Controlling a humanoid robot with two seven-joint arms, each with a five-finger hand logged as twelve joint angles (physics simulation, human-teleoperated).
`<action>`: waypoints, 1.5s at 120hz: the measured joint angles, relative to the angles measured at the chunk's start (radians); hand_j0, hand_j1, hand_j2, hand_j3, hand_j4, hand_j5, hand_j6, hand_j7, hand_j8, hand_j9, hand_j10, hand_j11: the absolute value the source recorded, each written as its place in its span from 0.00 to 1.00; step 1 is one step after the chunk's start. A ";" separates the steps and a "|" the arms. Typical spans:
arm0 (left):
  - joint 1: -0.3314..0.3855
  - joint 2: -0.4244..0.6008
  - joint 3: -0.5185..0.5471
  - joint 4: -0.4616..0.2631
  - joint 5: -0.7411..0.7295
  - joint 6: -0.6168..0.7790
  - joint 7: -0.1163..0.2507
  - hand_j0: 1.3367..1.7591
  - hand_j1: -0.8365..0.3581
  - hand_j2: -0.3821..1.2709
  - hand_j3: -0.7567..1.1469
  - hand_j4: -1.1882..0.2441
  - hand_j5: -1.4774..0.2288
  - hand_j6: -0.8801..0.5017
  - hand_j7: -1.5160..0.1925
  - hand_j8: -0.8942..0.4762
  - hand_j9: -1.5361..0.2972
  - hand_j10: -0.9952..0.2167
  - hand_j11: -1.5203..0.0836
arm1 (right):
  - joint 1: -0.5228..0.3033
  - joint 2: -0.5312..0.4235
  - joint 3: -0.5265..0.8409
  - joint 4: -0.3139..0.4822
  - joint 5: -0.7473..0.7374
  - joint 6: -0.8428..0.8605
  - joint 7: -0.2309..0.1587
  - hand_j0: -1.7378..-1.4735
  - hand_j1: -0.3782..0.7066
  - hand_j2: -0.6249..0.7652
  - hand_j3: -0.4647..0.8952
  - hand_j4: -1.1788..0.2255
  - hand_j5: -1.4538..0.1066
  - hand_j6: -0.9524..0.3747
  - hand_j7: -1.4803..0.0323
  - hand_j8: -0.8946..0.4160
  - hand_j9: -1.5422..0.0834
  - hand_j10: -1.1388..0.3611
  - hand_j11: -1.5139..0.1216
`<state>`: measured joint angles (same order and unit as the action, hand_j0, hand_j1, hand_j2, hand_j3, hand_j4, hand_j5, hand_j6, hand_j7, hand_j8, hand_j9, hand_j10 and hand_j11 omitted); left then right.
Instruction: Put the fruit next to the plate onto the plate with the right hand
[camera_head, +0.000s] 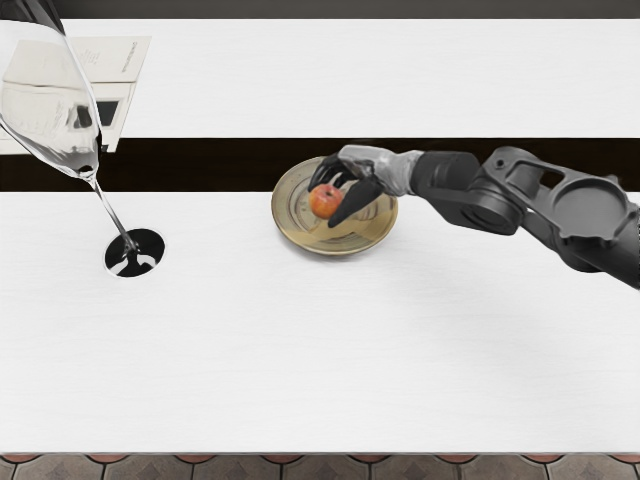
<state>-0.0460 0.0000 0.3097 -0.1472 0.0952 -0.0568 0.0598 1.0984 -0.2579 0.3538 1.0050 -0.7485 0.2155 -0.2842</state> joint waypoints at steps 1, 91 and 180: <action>0.000 0.000 0.000 0.000 0.000 0.000 0.000 0.76 0.75 0.26 0.40 0.66 0.68 0.46 0.70 0.47 0.66 0.62 0.75 | 0.000 0.001 0.000 -0.001 0.000 0.000 0.000 0.32 0.67 0.64 0.34 0.45 0.29 0.44 0.34 0.38 0.34 0.27 0.32; 0.000 0.000 0.000 0.000 0.000 0.000 0.000 0.76 0.75 0.26 0.40 0.66 0.68 0.46 0.70 0.47 0.66 0.62 0.75 | -0.006 -0.164 0.056 0.018 0.334 0.171 0.024 0.30 0.15 0.44 0.34 0.76 0.83 0.64 0.88 0.60 0.85 0.68 0.83; 0.000 0.000 0.000 0.000 0.000 0.000 0.000 0.76 0.75 0.26 0.40 0.66 0.68 0.46 0.70 0.47 0.66 0.62 0.75 | -0.210 -0.618 0.065 0.020 0.845 0.395 0.026 0.30 0.07 0.45 0.34 0.81 0.90 0.69 0.95 0.66 0.92 0.74 0.90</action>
<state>-0.0460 0.0000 0.3096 -0.1472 0.0952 -0.0568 0.0597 0.8880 -0.8761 0.4185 1.0250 0.0964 0.6110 -0.2582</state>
